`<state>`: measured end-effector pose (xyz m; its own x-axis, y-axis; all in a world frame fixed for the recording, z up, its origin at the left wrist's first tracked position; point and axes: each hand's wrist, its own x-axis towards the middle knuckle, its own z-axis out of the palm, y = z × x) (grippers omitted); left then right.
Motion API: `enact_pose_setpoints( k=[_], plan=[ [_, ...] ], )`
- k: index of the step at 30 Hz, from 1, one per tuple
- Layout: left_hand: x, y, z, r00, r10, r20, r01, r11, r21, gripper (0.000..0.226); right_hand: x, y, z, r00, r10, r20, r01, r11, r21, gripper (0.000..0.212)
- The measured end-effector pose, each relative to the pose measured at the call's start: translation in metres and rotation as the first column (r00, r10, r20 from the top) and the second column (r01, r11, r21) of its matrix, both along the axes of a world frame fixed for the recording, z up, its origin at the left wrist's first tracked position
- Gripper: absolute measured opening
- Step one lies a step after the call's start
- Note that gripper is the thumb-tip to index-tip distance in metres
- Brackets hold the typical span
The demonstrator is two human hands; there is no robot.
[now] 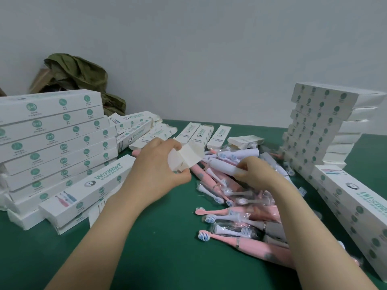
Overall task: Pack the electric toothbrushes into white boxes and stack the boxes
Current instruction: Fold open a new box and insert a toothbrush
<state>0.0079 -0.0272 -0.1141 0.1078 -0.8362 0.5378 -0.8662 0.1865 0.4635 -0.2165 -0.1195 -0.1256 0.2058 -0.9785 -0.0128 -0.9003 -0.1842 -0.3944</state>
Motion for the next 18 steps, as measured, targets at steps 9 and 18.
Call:
enact_pose_setpoints(
  k=[9,18],
  plan=[
    [0.008,-0.003,-0.003,0.999,0.04,0.035,-0.042,0.997,0.058,0.044,0.008,0.018,0.047,0.512,0.069,0.856,0.354,0.891,-0.283,0.02],
    [0.026,0.001,0.001,0.995,0.1,-0.012,-0.098,0.989,0.109,0.044,0.031,0.042,0.082,0.224,0.331,0.917,0.326,0.861,-0.39,0.024]
  ],
)
